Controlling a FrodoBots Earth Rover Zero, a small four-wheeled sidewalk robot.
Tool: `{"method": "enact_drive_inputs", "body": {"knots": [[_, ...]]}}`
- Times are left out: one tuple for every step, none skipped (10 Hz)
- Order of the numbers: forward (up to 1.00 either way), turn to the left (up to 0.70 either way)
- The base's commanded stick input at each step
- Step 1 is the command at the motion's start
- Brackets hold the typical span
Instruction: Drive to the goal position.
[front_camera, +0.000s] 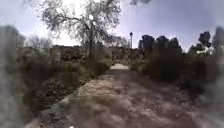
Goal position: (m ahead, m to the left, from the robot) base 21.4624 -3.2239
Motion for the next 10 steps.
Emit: {"method": "enact_drive_inputs", "body": {"knots": [[0.70,0.00],[0.70,0.00],[0.70,0.00],[0.70,0.00],[0.70,0.00],[0.70,0.00],[0.70,0.00],[0.70,0.00],[0.70,0.00],[0.70,0.00]]}}
